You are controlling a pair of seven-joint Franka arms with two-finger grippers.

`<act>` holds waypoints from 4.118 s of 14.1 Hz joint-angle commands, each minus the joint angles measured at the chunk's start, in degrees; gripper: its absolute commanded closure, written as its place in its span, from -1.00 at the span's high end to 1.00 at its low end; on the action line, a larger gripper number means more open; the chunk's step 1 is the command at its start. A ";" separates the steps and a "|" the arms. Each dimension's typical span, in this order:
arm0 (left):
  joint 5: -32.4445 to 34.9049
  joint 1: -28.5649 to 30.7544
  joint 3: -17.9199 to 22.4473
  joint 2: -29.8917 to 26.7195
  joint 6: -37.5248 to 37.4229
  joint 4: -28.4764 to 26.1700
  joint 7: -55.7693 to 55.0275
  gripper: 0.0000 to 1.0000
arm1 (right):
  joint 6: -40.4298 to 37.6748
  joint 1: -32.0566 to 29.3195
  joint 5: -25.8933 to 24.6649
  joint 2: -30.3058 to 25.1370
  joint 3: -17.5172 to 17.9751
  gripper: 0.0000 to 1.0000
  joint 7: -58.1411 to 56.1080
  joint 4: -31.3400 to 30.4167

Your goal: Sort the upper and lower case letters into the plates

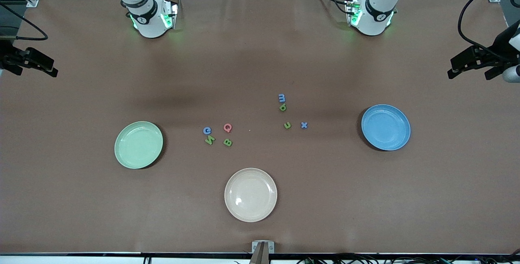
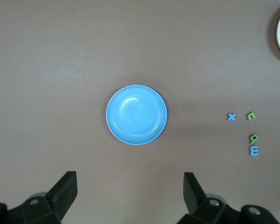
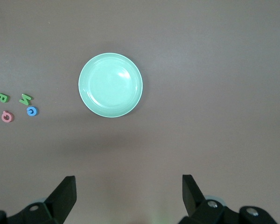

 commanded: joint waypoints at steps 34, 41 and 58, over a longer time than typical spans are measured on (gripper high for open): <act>13.08 -20.07 -13.58 28.58 44.11 -19.78 -45.32 1.00 | 25.66 11.70 7.63 29.39 0.21 1.00 27.17 2.58; 15.99 -20.16 -13.49 32.80 53.43 -22.87 -45.41 0.89 | 35.87 21.20 7.63 35.55 0.21 1.00 41.00 0.47; 19.61 -19.72 -13.32 37.72 56.69 -20.94 -45.14 -0.02 | 58.97 32.11 7.63 41.19 0.21 0.95 53.04 -11.73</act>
